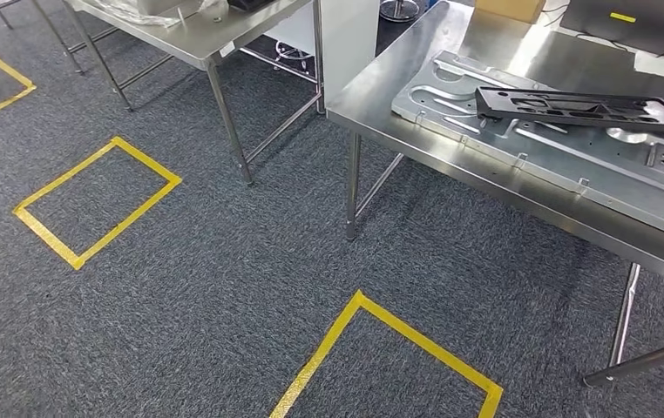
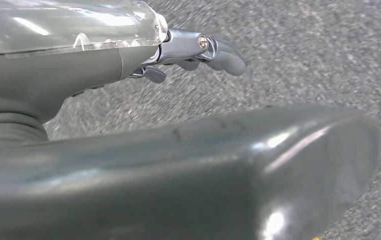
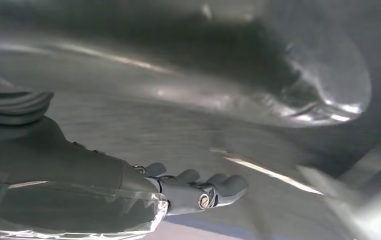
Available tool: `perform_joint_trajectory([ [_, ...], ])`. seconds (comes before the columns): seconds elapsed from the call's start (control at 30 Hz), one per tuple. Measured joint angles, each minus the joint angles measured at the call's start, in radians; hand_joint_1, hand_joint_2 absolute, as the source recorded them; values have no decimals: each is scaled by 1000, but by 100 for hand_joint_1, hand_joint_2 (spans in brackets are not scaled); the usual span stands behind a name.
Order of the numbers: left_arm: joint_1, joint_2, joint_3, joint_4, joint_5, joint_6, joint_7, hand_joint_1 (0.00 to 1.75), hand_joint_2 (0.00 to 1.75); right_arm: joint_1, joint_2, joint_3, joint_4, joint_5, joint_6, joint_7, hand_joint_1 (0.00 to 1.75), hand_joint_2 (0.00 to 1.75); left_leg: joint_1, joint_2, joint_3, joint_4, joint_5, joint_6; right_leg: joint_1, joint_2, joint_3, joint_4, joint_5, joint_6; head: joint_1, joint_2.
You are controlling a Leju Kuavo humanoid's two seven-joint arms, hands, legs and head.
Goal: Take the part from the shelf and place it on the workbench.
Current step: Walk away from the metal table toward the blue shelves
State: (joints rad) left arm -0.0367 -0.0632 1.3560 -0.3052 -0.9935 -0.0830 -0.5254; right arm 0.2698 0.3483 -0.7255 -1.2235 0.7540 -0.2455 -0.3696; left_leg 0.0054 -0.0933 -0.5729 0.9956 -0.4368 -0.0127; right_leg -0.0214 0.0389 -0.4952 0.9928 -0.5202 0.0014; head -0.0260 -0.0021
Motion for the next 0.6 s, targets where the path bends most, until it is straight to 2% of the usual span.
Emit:
perform_joint_trajectory([
  [0.03, 2, -1, 2, 0, -3, 0, 2, 0, 0, -22, 1, -40, 54, 24, 5, 13, 0, 0, 1, 14, -7, 14, -9, -5, 0, -10, 0, -2, 4, -9, -1, 0],
  [0.07, 2, -2, 4, 0, -5, 1, 5, 0, 0, -40, 2, -77, 105, 43, 9, 29, 0, 0, 2, 35, -22, 46, -31, -9, 0, -21, -2, -5, 8, -15, -3, 0],
  [0.13, -2, -5, 5, 0, -10, 1, 9, 0, 0, -66, 5, -138, 189, 65, 16, 56, 0, 0, 3, 74, -75, 168, -103, -16, 3, -46, -9, -5, 12, -22, -6, 0],
  [0.17, -4, -5, 5, 0, -12, 1, 10, 0, 0, -76, 6, -166, 226, 71, 17, 66, 0, 0, 4, 80, -102, 234, -134, -19, 6, -61, -12, -4, 12, -23, -6, 0],
  [0.2, -4, -6, 5, 0, -13, 1, 12, 0, 0, -86, 7, -190, 259, 75, 20, 76, 0, 0, 5, 83, -117, 278, -150, -21, 7, -75, -16, -2, 12, -23, -6, 0],
  [0.23, -3, -7, 5, 0, -14, 2, 14, 0, 0, -97, 7, -211, 288, 78, 25, 87, 0, 0, 5, 85, -112, 285, -147, -20, 9, -87, -18, -1, 13, -24, -6, 0],
  [0.27, -1, -7, 5, 0, -15, 2, 16, 0, 0, -108, 7, -232, 315, 81, 29, 98, 0, 0, 5, 89, -86, 251, -127, -18, 11, -99, -19, 0, 13, -24, -6, 0],
  [0.3, -1, -7, 5, -1, -15, 3, 18, 0, 0, -119, 7, -251, 341, 84, 32, 111, 0, 0, 4, 98, -44, 186, -98, -13, 12, -109, -18, 1, 13, -23, -6, 0],
  [0.37, -4, -8, 6, -3, -18, 4, 23, 0, 0, -141, 6, -289, 396, 94, 36, 145, 0, 0, -6, 140, 35, 47, -61, 3, 17, -130, -15, 2, 12, -20, -6, 0],
  [0.4, -8, -8, 6, -5, -20, 4, 26, 0, 0, -153, 5, -309, 426, 101, 36, 164, 0, 0, -11, 157, 55, 8, -55, 9, 19, -140, -14, 3, 12, -16, -6, 0],
  [0.43, -10, -9, 7, -6, -21, 5, 29, 0, 0, -165, 4, -331, 457, 108, 36, 181, 0, 0, -16, 164, 60, -8, -56, 15, 20, -150, -14, 3, 12, -11, -5, 0],
  [0.5, -7, -9, 12, -7, -22, 5, 35, 0, 0, -191, -1, -368, 512, 124, 31, 205, 0, 0, -15, 145, 58, -15, -48, 25, 19, -162, -11, 3, 11, 1, -5, 0],
  [0.53, -5, -10, 15, -8, -22, 5, 37, 0, 0, -200, -4, -383, 537, 130, 29, 213, 0, 0, -13, 135, 59, -21, -42, 30, 18, -148, -12, 9, 4, 7, -5, 0],
  [0.6, -6, -12, 19, -9, -22, 4, 40, 0, 0, -210, -10, -407, 578, 140, 28, 222, 0, 0, -7, 116, 59, -31, -29, 41, 14, -92, -40, 74, -43, 16, -4, 0],
])
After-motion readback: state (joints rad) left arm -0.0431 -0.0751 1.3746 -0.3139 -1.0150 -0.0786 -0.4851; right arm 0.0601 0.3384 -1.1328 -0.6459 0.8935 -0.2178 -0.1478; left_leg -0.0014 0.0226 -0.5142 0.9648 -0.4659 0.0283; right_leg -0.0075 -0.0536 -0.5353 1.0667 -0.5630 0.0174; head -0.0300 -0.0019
